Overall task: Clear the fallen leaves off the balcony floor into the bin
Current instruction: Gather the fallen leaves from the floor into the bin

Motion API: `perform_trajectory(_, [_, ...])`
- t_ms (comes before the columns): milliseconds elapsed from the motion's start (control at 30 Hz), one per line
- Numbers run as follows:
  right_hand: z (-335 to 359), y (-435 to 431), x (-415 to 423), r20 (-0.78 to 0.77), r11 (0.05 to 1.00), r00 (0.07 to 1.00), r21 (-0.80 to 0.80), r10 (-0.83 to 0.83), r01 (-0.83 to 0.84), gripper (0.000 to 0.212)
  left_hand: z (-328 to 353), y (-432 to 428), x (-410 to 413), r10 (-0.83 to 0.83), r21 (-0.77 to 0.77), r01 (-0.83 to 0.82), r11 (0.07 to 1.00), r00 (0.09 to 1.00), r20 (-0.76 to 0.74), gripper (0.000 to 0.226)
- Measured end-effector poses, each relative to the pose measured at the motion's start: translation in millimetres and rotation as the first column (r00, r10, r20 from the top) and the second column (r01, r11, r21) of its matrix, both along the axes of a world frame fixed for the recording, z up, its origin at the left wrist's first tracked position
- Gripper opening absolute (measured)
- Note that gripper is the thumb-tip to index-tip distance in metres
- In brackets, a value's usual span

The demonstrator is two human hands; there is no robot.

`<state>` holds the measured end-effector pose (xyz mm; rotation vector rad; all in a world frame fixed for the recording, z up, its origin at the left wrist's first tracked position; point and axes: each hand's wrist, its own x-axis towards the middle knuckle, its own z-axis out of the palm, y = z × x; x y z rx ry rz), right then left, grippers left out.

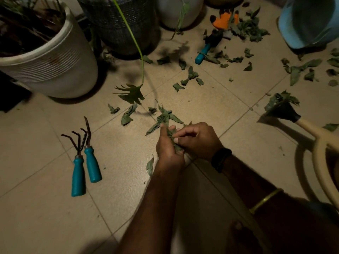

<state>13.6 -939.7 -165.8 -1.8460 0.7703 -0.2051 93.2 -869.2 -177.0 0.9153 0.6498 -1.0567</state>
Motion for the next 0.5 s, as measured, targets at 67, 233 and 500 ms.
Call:
perform_trajectory(67, [5.5,-6.1,1.9,0.064,0.988,0.997,0.152,-0.035,0.025,0.009,-11.3,5.9,4.2,-0.003,0.047,0.001,0.999,0.999,0.053,0.041])
perform_trajectory(233, [-27.7,-28.9,14.4,-0.09,0.872,0.88,-0.214,-0.466,0.44,0.02,-16.9,20.8,14.8,-0.015,0.128,0.016,0.992,1.0,-0.005,0.034])
perform_trajectory(500, [-49.3,-14.3,10.1,-0.212,0.901,0.938,-0.397,-0.274,0.173,0.01,-20.6,37.7,27.7,-0.053,0.071,0.05,0.996,0.998,0.041,0.045])
